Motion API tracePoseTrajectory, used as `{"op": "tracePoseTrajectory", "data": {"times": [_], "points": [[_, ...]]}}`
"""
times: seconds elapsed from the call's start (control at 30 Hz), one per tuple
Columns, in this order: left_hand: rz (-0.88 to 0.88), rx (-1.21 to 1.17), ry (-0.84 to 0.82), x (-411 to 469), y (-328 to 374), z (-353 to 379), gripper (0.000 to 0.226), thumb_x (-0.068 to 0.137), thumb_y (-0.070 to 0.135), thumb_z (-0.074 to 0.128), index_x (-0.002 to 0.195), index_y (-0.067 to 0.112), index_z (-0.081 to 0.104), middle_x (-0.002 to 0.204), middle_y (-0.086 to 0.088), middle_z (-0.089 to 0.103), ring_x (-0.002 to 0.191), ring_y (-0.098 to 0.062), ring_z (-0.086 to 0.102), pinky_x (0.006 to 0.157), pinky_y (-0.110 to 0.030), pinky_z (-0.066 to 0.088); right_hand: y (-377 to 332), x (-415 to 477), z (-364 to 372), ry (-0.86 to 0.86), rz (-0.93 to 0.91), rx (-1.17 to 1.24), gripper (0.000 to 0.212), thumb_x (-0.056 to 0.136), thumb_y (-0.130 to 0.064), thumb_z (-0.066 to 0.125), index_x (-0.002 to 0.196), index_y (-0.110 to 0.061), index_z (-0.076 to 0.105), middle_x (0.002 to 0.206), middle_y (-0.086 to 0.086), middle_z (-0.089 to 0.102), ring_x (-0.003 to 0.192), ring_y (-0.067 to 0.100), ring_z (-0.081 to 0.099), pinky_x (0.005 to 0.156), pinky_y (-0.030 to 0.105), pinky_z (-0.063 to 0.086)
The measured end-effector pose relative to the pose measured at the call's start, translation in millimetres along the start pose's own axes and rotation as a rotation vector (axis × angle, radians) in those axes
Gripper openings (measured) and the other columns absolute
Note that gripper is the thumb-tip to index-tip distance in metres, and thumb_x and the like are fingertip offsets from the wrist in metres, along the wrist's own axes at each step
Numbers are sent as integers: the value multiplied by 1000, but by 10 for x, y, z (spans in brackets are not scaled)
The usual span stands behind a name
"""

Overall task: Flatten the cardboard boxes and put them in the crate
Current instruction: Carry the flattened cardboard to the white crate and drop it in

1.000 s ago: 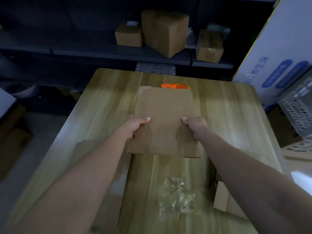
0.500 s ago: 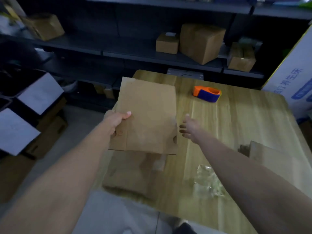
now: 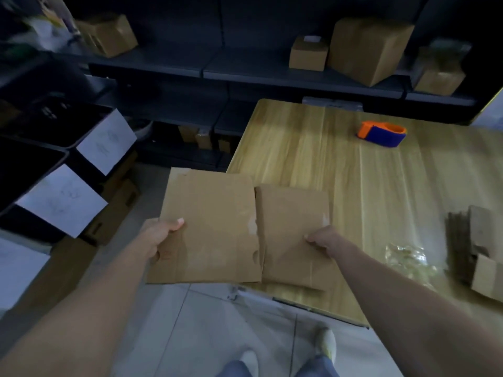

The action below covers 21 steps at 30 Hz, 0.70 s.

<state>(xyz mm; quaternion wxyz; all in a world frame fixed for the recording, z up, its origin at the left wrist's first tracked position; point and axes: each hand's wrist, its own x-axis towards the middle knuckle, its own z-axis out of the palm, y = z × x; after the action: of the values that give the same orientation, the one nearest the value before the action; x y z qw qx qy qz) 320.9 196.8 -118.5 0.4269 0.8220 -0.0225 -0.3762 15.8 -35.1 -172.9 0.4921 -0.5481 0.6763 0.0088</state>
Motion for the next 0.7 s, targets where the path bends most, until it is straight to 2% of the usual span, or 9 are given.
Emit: {"op": "tracePoseTrajectory", "data": {"times": [0.03, 0.1, 0.17, 0.27, 0.4, 0.47, 0.6, 0.7], "points": [[-11, -3, -6, 34, -45, 1, 34, 76, 25, 78, 101, 4, 67, 92, -13, 69, 82, -29, 66, 69, -36, 53, 6, 30, 10, 14, 7, 30, 27, 72, -18, 82, 78, -3, 60, 90, 16, 66, 81, 23, 62, 73, 35, 51], [-30, -10, -6, 112, -118, 13, 31, 75, 24, 78, 98, 4, 68, 94, -16, 70, 82, -30, 67, 71, -38, 54, 7, 74, 27, 30, 17, 80, 43, 68, -19, 84, 98, 3, 62, 96, 18, 67, 88, 26, 65, 79, 38, 52], [-30, -11, -8, 171, -160, 28, 29, 75, 23, 79, 96, 6, 68, 95, -16, 70, 81, -30, 67, 72, -37, 54, -20, 67, 42, 35, 27, 130, 51, 66, -18, 85, 107, 3, 62, 99, 18, 67, 88, 27, 64, 77, 37, 51], [-25, 7, -1, 241, -193, 42, 34, 75, 25, 79, 101, 5, 67, 98, -16, 70, 83, -30, 67, 75, -39, 54, -67, 30, 61, 23, 48, 188, 51, 66, -13, 85, 108, 3, 62, 98, 15, 65, 83, 25, 61, 72, 34, 50], [-27, 28, 14, 312, -232, 55, 46, 76, 28, 78, 112, 4, 63, 106, -16, 67, 89, -30, 64, 84, -42, 51, -95, 0, 42, -44, 98, 270, 49, 70, -10, 82, 112, 3, 61, 111, 17, 64, 100, 31, 62, 88, 44, 51], [-39, 22, 9, 330, -249, 61, 48, 77, 28, 77, 115, 4, 62, 109, -16, 66, 92, -32, 63, 86, -44, 51, -114, -19, 35, -87, 120, 300, 43, 75, -10, 78, 113, 3, 60, 113, 18, 64, 103, 32, 61, 89, 46, 50], [-68, -17, -12, 336, -227, 31, 45, 76, 27, 78, 110, 2, 64, 104, -17, 67, 89, -32, 64, 79, -42, 52, -201, -76, 28, -132, 80, 411, 34, 80, -10, 74, 109, 2, 60, 110, 18, 64, 91, 29, 61, 77, 43, 51], [-50, -21, -39, 285, -108, 13, 38, 74, 31, 78, 98, 5, 65, 95, -13, 69, 83, -30, 64, 66, -37, 51, -294, -99, -57, -70, 2, 445, 45, 76, -9, 78, 114, 6, 59, 106, 17, 66, 94, 31, 65, 83, 48, 54]]}}
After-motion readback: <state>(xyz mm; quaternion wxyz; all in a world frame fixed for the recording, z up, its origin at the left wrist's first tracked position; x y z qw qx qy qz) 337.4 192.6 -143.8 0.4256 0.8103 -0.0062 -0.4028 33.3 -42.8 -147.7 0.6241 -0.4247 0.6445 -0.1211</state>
